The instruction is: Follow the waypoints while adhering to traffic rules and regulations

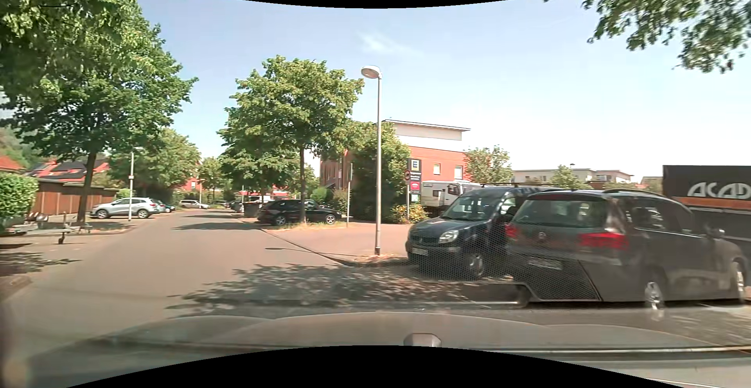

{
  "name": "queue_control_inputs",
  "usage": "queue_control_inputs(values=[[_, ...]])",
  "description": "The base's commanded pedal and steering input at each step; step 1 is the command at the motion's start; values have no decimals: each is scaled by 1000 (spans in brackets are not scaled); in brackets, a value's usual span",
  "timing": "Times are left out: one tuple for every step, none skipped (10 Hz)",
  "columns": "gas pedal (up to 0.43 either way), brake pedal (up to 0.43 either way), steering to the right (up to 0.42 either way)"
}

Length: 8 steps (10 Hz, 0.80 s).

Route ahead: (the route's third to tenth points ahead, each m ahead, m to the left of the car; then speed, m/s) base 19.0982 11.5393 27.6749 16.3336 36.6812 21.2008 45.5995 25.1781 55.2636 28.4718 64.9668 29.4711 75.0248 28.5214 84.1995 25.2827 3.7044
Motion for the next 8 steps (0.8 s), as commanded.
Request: queue_control_inputs(values=[[209,18,-493],[209,18,-451],[209,18,-405],[209,18,-366],[197,18,-336],[197,18,-295],[197,18,-257],[197,18,-231]])
